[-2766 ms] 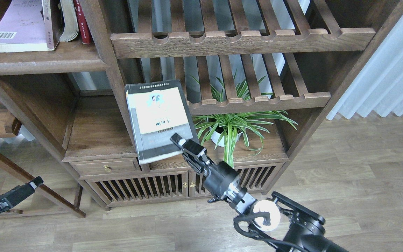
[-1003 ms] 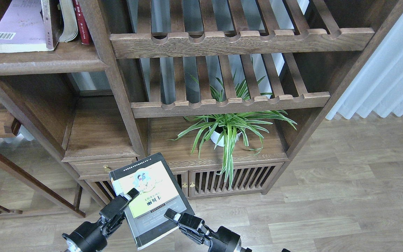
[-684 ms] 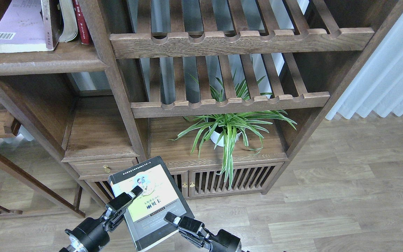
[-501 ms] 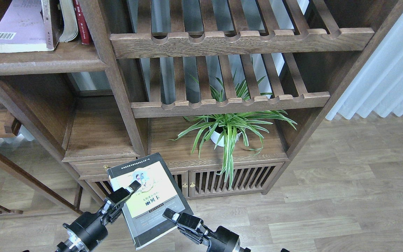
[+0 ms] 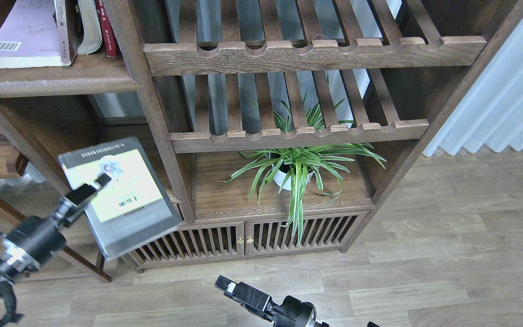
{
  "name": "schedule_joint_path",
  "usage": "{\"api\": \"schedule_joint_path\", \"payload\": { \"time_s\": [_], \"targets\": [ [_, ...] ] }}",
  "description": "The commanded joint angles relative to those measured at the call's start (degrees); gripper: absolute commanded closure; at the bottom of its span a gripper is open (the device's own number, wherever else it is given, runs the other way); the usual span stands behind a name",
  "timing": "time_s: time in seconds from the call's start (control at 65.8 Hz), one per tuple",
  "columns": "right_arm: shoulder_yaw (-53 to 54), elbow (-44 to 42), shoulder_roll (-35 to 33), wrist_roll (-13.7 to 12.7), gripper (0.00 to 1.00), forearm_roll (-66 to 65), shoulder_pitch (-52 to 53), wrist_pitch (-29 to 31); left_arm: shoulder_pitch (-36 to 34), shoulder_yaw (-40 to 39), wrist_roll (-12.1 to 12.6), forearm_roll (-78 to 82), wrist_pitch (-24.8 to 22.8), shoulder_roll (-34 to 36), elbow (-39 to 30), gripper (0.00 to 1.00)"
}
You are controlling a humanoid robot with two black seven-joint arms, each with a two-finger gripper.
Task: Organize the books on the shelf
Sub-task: 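Lift the green-covered book with the left gripper onto the top-left shelf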
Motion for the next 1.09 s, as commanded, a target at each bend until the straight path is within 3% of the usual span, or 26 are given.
{"api": "schedule_joint_path", "payload": {
  "time_s": [0.0, 0.167, 0.274, 0.38, 0.562, 0.745, 0.805, 0.851, 0.942, 1.079],
  "targets": [
    [0.18, -0.63, 0.00, -0.02, 0.01, -0.01, 0.09, 0.00, -7.37, -2.71, -2.69, -0.06, -0.01, 5.23, 0.06, 0.93],
    [1.85, -1.34, 0.00, -0.02, 0.01, -0.10, 0.17, 0.00, -19.85, -4.30, -7.18, -0.15, -0.01, 13.49, 0.06, 0.93],
    [1.86, -1.34, 0.00, -0.02, 0.01, -0.10, 0.26, 0.00, -25.30, -3.51, -6.40, -0.15, -0.01, 19.28, 0.23, 0.94],
    [1.85, -1.34, 0.00, -0.02, 0.01, -0.10, 0.26, 0.00, -26.11, -2.98, -5.87, 0.29, -0.01, 22.37, 1.38, 0.94],
    [1.59, -1.34, 0.00, -0.02, 0.01, -0.28, 0.44, 0.00, -28.65, -2.81, -2.88, 0.47, -0.01, 22.99, 6.03, 0.93],
    [1.42, -1.25, 0.00, -0.02, 0.01, -0.54, 0.44, 0.00, -35.51, -1.58, 0.64, 2.14, -0.01, 21.76, 10.87, 0.93],
    [1.33, -1.07, 0.00, -0.02, 0.01, -0.63, 0.44, 0.00, -38.15, -1.05, 3.18, 2.66, -0.01, 20.44, 12.19, 0.93],
    [1.33, -0.90, 0.00, -0.02, 0.01, -0.63, 0.44, 0.00, -39.99, -0.70, 6.78, 3.45, -0.01, 17.91, 12.71, 0.93],
    [1.41, -0.72, 0.00, -0.02, 0.01, -0.72, 0.44, 0.00, -40.96, -1.84, 11.53, 5.12, -0.01, 14.30, 13.07, 0.93],
    [1.68, -0.46, 0.00, -0.02, 0.01, -0.72, 0.44, 0.00, -43.59, -4.30, 12.77, 13.11, -0.01, 11.57, 15.34, 0.93]
  ]
}}
